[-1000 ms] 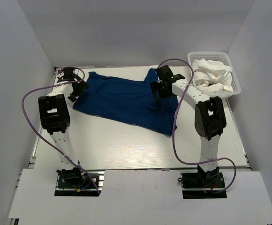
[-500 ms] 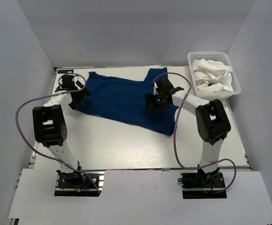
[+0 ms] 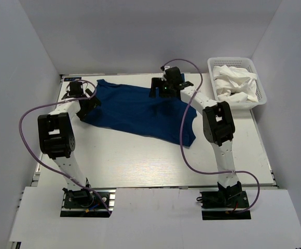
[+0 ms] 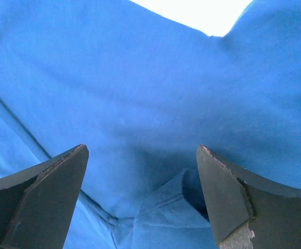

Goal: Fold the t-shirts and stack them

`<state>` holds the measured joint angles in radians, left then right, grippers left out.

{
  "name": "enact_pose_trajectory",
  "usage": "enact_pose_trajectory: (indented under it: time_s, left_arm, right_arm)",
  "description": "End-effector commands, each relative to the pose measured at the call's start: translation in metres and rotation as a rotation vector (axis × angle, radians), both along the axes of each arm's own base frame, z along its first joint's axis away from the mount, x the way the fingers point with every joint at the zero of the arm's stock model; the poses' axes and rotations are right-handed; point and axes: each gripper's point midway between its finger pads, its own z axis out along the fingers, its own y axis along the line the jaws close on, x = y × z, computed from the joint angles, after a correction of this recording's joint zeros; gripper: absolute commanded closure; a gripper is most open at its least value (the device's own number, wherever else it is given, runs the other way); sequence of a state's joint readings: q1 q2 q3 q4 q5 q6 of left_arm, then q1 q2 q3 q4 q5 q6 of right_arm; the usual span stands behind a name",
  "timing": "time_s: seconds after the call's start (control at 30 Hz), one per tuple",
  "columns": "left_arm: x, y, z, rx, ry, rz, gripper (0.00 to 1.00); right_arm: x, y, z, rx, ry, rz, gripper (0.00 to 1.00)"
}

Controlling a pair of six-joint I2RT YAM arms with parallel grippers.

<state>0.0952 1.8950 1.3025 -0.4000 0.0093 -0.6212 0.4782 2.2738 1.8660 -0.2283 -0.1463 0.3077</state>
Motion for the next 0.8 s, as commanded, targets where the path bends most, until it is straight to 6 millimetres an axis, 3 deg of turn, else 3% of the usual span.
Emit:
enact_pose_trajectory:
  time_s: [0.0, 0.07, 0.1, 0.17, 0.23, 0.27, 0.3, 0.33, 0.37, 0.4, 0.47, 0.5, 0.53, 0.57, 0.6, 0.63, 0.77]
  left_arm:
    - [0.011, -0.004, 0.022, 0.002, -0.053, -0.039, 0.00]
    - [0.016, -0.002, 0.029, 0.011, -0.064, -0.034, 0.00]
    - [0.016, -0.002, 0.029, 0.011, -0.064, -0.034, 0.00]
    - [0.022, -0.001, 0.034, 0.022, -0.097, -0.043, 0.00]
    - [0.024, -0.005, 0.018, 0.027, -0.069, -0.063, 0.00]
    - [0.026, -0.007, 0.015, 0.022, -0.066, -0.079, 0.00]
    - [0.028, -0.007, 0.012, 0.021, -0.061, -0.079, 0.00]
    - [0.027, -0.013, 0.005, 0.012, -0.048, -0.094, 0.00]
    - [0.028, -0.015, -0.002, 0.001, -0.039, -0.101, 0.00]
    - [0.027, -0.015, -0.007, 0.000, -0.030, -0.101, 0.00]
    - [0.024, -0.015, -0.014, -0.003, -0.012, -0.101, 0.00]
    - [0.017, -0.020, -0.026, -0.006, 0.019, -0.110, 0.00]
    - [0.014, -0.021, -0.029, -0.013, 0.028, -0.103, 0.00]
    - [0.010, -0.021, -0.037, -0.015, 0.048, -0.103, 0.00]
    - [0.001, -0.020, -0.046, -0.009, 0.075, -0.097, 0.00]
    - [-0.003, -0.018, -0.050, -0.008, 0.088, -0.081, 0.00]
    - [-0.033, -0.023, -0.067, -0.014, 0.178, -0.076, 0.00]
  right_arm:
    - [0.026, -0.012, 0.038, 0.027, -0.045, -0.138, 0.10]
    - [0.021, -0.026, 0.043, -0.006, -0.029, -0.172, 0.10]
    - [0.011, -0.031, 0.029, -0.035, 0.003, -0.171, 0.10]
    - [-0.012, -0.038, 0.042, -0.056, -0.007, -0.146, 0.10]
    - [-0.059, -0.049, 0.035, -0.080, 0.045, -0.116, 0.10]
    - [-0.068, -0.050, 0.036, -0.066, 0.043, -0.106, 0.10]
    - [-0.106, -0.065, 0.006, -0.097, 0.126, -0.103, 0.10]
    - [-0.120, -0.062, 0.021, -0.050, 0.112, -0.076, 0.10]
    - [-0.147, -0.070, 0.012, -0.039, 0.132, -0.060, 0.10]
    - [-0.156, -0.071, 0.001, -0.043, 0.163, -0.057, 0.10]
    - [-0.171, -0.069, 0.009, 0.006, 0.179, -0.031, 0.10]
    - [-0.187, -0.075, -0.010, -0.008, 0.228, -0.027, 0.10]
    - [-0.196, -0.068, -0.009, 0.023, 0.246, 0.012, 0.10]
    - [-0.204, -0.072, -0.021, 0.022, 0.279, 0.011, 0.10]
    - [-0.202, -0.069, -0.023, 0.041, 0.263, 0.018, 0.10]
    - [-0.206, -0.072, -0.038, 0.028, 0.302, 0.009, 0.10]
    - [-0.205, -0.077, -0.051, -0.009, 0.340, -0.011, 0.10]
